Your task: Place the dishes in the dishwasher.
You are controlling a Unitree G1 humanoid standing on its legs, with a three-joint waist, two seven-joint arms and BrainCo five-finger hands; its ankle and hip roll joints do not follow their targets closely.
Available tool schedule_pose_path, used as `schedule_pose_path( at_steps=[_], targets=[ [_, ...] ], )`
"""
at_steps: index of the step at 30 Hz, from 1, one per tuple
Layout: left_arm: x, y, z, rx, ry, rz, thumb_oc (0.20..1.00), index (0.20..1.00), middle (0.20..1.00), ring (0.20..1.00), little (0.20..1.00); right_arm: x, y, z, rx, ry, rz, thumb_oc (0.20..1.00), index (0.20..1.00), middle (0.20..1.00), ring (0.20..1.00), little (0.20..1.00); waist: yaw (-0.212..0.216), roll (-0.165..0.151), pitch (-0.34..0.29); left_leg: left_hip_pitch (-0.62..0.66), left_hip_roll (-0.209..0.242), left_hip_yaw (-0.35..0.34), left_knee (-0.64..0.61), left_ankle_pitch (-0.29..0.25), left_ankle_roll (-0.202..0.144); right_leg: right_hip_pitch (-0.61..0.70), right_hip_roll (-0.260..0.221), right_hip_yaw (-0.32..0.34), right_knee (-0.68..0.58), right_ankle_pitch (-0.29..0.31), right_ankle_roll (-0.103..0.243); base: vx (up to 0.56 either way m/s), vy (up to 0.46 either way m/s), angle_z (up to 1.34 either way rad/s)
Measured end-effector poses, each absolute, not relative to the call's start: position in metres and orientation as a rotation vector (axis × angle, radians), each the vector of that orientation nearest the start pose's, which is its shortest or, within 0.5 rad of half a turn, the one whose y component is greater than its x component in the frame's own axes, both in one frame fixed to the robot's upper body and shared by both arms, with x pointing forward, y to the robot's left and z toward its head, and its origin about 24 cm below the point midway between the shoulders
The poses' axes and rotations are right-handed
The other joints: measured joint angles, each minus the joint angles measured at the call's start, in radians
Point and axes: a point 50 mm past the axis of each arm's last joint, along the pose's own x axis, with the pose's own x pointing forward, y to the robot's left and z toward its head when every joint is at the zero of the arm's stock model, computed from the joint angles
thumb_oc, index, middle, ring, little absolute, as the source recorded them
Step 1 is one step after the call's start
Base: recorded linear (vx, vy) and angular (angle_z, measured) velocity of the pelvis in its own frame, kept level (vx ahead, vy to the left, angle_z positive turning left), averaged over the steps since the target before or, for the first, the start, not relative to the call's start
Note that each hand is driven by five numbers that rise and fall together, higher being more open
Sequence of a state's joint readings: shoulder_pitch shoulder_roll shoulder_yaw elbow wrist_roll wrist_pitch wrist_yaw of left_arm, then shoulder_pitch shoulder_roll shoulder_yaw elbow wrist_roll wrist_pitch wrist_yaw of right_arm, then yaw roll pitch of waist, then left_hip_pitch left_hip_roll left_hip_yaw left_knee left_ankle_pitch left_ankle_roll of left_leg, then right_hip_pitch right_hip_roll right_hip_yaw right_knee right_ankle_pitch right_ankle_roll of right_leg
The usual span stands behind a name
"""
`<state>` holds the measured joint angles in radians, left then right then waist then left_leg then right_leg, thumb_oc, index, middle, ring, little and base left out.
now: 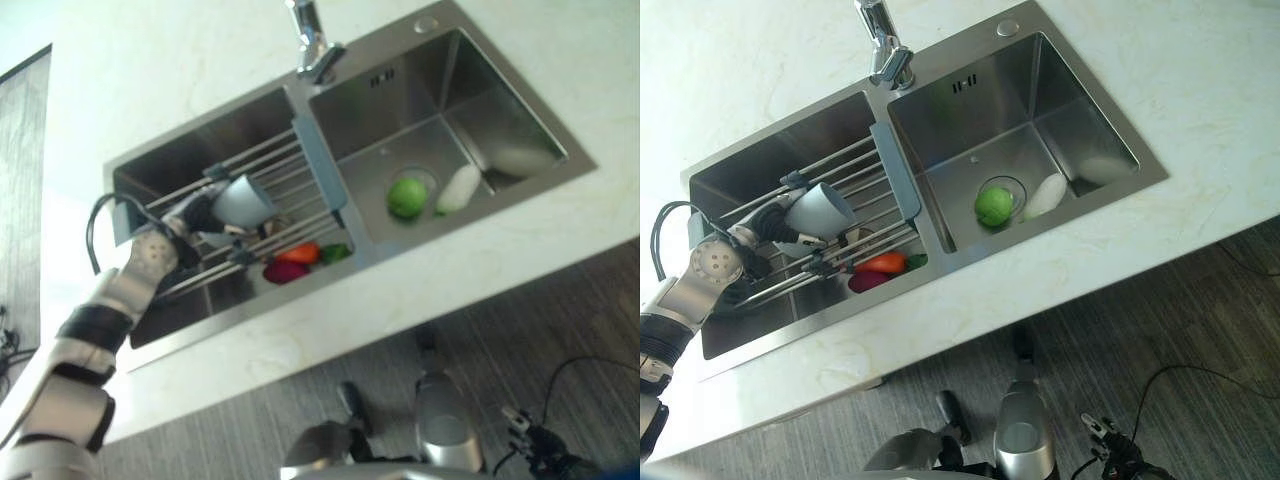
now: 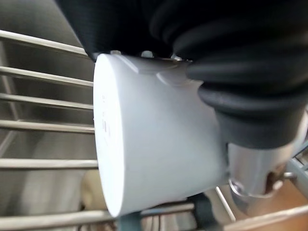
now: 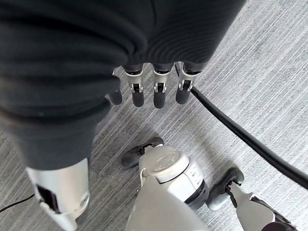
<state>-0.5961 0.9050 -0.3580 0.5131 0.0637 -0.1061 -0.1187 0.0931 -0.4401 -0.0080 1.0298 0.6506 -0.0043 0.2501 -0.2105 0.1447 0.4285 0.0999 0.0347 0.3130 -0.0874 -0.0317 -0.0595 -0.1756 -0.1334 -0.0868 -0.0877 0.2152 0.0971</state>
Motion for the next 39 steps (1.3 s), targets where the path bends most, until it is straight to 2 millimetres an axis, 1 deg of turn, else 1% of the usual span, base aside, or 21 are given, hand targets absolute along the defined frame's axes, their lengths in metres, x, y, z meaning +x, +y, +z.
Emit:
schedule_pose_path(
  at_steps=[4, 5, 6, 9, 14, 18, 20, 25, 29, 32, 33, 34, 37, 38, 39],
  targets=[
    [0.350, 0.274, 0.170, 1.070, -0.068, -0.123, 1.000, 1.000, 1.000, 1.000, 1.000, 0.102, -0.307, -0.122, 0.295, 0.919, -0.350, 1.000, 1.000, 1.000, 1.000, 1.000, -0.002, 0.004, 0.021, -0.013, -0.002, 0.005, 0.000, 0.000, 0.000, -0.016, 0.001, 0.012, 0.000, 0.003, 0.000, -0.03, 0.002, -0.04],
    [0.352, 0.271, 0.173, 1.073, -0.077, -0.128, 0.617, 0.617, 0.617, 0.617, 0.617, 0.103, -0.308, -0.121, 0.295, 0.914, -0.345, 1.000, 1.000, 1.000, 1.000, 1.000, -0.003, 0.002, 0.025, -0.014, -0.002, 0.010, 0.000, 0.000, 0.000, -0.019, 0.001, 0.017, 0.000, 0.004, 0.001, -0.04, 0.002, -0.09],
    [0.353, 0.269, 0.179, 1.075, -0.090, -0.132, 0.200, 0.200, 0.200, 0.200, 0.200, 0.105, -0.308, -0.120, 0.295, 0.908, -0.343, 1.000, 1.000, 1.000, 1.000, 1.000, -0.002, 0.002, 0.032, -0.015, -0.002, 0.011, 0.000, 0.000, 0.000, -0.022, 0.000, 0.019, 0.000, 0.005, 0.002, -0.04, 0.008, -0.07],
    [0.360, 0.267, 0.196, 1.084, -0.101, -0.129, 0.200, 0.200, 0.200, 0.200, 0.200, 0.114, -0.312, -0.115, 0.301, 0.878, -0.345, 1.000, 1.000, 1.000, 1.000, 1.000, -0.002, 0.003, 0.042, -0.033, -0.008, 0.013, 0.000, 0.002, 0.003, -0.041, -0.006, 0.022, 0.000, 0.011, 0.004, -0.03, 0.008, -0.02],
    [0.363, 0.264, 0.206, 1.086, -0.071, -0.172, 0.200, 0.200, 0.200, 0.200, 0.200, 0.124, -0.317, -0.109, 0.291, 0.849, -0.341, 1.000, 1.000, 1.000, 1.000, 1.000, -0.004, 0.004, 0.049, -0.028, -0.015, 0.017, 0.000, 0.003, 0.004, -0.038, -0.009, 0.022, 0.000, 0.012, 0.003, 0.00, 0.027, -0.01],
    [0.364, 0.262, 0.205, 1.094, -0.058, -0.186, 0.200, 0.200, 0.200, 0.200, 0.200, 0.125, -0.316, -0.109, 0.291, 0.848, -0.336, 1.000, 1.000, 1.000, 1.000, 1.000, -0.007, 0.005, 0.048, -0.016, -0.016, 0.017, 0.000, 0.003, 0.004, -0.027, -0.010, 0.021, 0.000, 0.017, -0.003, 0.00, 0.000, 0.00],
    [0.364, 0.261, 0.197, 1.129, -0.034, -0.198, 0.200, 0.200, 0.200, 0.200, 0.200, 0.125, -0.316, -0.109, 0.290, 0.847, -0.336, 1.000, 1.000, 1.000, 1.000, 1.000, -0.006, 0.006, 0.047, 0.011, -0.014, 0.016, 0.000, 0.001, 0.006, 0.003, -0.010, 0.018, 0.000, 0.012, 0.000, 0.00, -0.004, 0.02],
    [0.359, 0.267, 0.185, 1.185, -0.045, -0.141, 0.200, 0.200, 0.200, 0.200, 0.200, 0.124, -0.312, -0.112, 0.281, 0.864, -0.315, 1.000, 1.000, 1.000, 1.000, 1.000, -0.004, 0.006, 0.044, 0.024, -0.012, 0.006, -0.001, 0.002, 0.007, 0.022, -0.015, 0.008, 0.000, 0.011, 0.002, 0.00, -0.018, 0.06],
    [0.352, 0.273, 0.177, 1.264, -0.045, -0.129, 0.200, 0.200, 0.200, 0.200, 0.200, 0.122, -0.310, -0.114, 0.284, 0.863, -0.321, 1.000, 1.000, 1.000, 1.000, 1.000, 0.005, -0.002, 0.018, 0.022, -0.010, -0.007, 0.000, 0.003, 0.008, 0.028, -0.016, -0.008, 0.000, 0.009, 0.000, -0.02, -0.034, 0.09],
    [0.342, 0.275, 0.168, 1.325, -0.068, -0.116, 0.200, 0.200, 0.200, 0.200, 0.200, 0.115, -0.304, -0.120, 0.304, 0.891, -0.330, 1.000, 1.000, 1.000, 1.000, 1.000, 0.014, -0.018, -0.040, 0.023, 0.002, -0.017, 0.000, 0.003, 0.007, 0.036, -0.010, -0.027, 0.000, 0.009, -0.012, -0.02, -0.029, 0.14],
    [0.341, 0.275, 0.169, 1.332, -0.083, -0.107, 0.200, 0.200, 0.200, 0.200, 0.200, 0.114, -0.302, -0.121, 0.308, 0.895, -0.331, 1.000, 1.000, 1.000, 1.000, 1.000, 0.015, -0.024, -0.048, 0.028, 0.004, -0.028, 0.000, 0.003, 0.007, 0.048, -0.010, -0.037, 0.000, 0.009, -0.012, -0.03, -0.016, 0.22],
    [0.339, 0.276, 0.171, 1.333, -0.107, -0.077, 0.200, 0.200, 0.200, 0.200, 0.200, 0.112, -0.300, -0.123, 0.313, 0.902, -0.334, 1.000, 1.000, 1.000, 1.000, 1.000, 0.028, -0.031, -0.053, 0.038, 0.006, -0.029, 0.000, 0.004, 0.006, 0.059, -0.010, -0.039, 0.000, 0.009, -0.013, -0.03, -0.015, 0.20],
    [0.330, 0.288, 0.176, 1.358, -0.140, -0.005, 0.200, 0.200, 0.200, 0.200, 0.200, 0.108, -0.295, -0.127, 0.325, 0.919, -0.341, 1.000, 1.000, 1.000, 1.000, 1.000, 0.051, -0.036, -0.082, 0.044, 0.007, -0.032, 0.000, 0.004, 0.006, 0.071, -0.015, -0.053, 0.000, 0.005, -0.014, -0.01, -0.038, 0.12],
    [0.323, 0.294, 0.182, 1.382, -0.171, 0.038, 0.200, 0.200, 0.200, 0.200, 0.200, 0.102, -0.292, -0.131, 0.332, 0.945, -0.347, 1.000, 1.000, 1.000, 1.000, 1.000, 0.054, -0.037, -0.096, 0.049, 0.012, -0.042, 0.000, 0.004, 0.006, 0.086, -0.016, -0.067, 0.000, 0.000, -0.015, -0.01, -0.052, 0.28],
    [0.318, 0.297, 0.188, 1.374, -0.218, 0.081, 0.200, 0.200, 0.200, 0.200, 0.200, 0.094, -0.289, -0.136, 0.334, 0.977, -0.352, 1.000, 1.000, 1.000, 1.000, 1.000, 0.058, -0.037, -0.105, 0.064, 0.018, -0.060, 0.000, 0.004, 0.006, 0.111, -0.012, -0.084, 0.000, -0.008, -0.015, -0.03, -0.079, 0.48]
  ],
)
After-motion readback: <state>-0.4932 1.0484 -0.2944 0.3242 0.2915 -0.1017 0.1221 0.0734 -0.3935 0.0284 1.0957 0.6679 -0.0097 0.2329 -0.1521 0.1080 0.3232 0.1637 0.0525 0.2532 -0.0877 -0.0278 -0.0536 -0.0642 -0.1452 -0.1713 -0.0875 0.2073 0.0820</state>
